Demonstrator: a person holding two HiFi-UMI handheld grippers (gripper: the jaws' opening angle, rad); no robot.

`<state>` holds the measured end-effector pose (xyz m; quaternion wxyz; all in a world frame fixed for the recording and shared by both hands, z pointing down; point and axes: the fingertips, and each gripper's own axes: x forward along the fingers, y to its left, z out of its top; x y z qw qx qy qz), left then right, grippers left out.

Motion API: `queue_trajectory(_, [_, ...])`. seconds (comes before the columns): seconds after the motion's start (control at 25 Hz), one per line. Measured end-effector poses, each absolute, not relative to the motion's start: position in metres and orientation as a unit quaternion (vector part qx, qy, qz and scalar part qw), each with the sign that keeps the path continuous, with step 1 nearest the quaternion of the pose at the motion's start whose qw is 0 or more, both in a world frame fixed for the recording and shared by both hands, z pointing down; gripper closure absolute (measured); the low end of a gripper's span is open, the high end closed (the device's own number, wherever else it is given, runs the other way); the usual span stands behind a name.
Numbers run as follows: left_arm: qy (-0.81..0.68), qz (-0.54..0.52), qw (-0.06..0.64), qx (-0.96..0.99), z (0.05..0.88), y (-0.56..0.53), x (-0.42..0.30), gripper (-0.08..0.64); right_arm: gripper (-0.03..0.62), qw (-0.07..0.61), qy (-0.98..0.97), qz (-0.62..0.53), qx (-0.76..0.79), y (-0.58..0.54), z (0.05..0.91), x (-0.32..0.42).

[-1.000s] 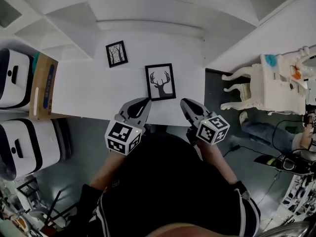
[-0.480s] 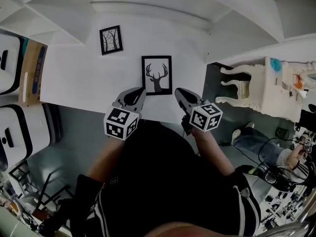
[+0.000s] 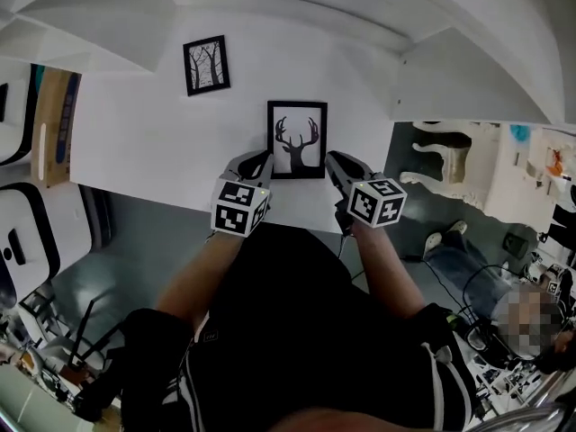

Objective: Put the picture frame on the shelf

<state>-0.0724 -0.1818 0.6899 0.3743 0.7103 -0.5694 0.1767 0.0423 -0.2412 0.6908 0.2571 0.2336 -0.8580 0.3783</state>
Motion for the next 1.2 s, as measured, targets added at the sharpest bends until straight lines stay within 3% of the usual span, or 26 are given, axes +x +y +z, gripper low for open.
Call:
queue_trajectory(0.32, [-0.561,0.215,0.390,0.698,0.731,-0.189,-0.072,0.551,0.569,0.316,-0.827,0.385,0.261,-0.248,0.738,0.046])
queue_trajectory(0.6, [-0.553,0.234,0.423,0.679,0.754,-0.187,-0.075,0.446,0.543,0.343,-0.814,0.387,0.266,-0.251,0.750,0.050])
queue_trajectory(1.2, [-0.542,0.240,0.453,0.666,0.785,-0.197,-0.070,0.443,0.509,0.394,-0.805,0.365,0.252,-0.247,0.774,0.031])
